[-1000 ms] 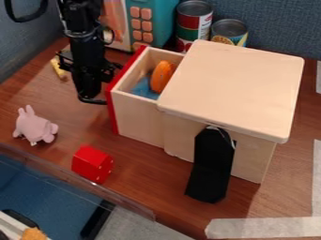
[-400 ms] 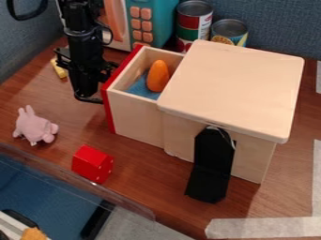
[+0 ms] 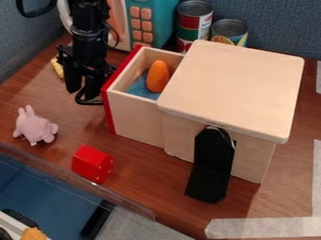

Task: Take the handle and open the drawer

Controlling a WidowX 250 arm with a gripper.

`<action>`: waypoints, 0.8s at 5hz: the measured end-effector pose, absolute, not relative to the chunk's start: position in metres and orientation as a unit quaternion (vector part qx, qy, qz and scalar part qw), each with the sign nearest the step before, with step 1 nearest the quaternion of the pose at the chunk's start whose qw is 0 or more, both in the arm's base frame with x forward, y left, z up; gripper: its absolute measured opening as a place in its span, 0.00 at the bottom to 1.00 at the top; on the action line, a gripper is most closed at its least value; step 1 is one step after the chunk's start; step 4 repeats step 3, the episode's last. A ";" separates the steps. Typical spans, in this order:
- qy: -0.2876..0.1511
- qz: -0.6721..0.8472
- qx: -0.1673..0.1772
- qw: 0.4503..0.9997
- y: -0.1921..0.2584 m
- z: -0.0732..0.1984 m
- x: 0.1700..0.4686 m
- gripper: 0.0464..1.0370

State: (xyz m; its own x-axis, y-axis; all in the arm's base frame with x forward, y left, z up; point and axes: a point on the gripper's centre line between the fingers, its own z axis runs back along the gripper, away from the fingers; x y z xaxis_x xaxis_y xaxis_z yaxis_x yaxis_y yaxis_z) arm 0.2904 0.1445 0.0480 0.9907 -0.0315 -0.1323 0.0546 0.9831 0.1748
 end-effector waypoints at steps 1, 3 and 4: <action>0.033 -0.040 0.119 0.992 0.124 0.090 0.287 0.95; 0.001 -0.080 0.169 0.982 0.061 0.153 0.273 0.96; 0.001 -0.080 0.169 0.982 0.061 0.153 0.273 0.96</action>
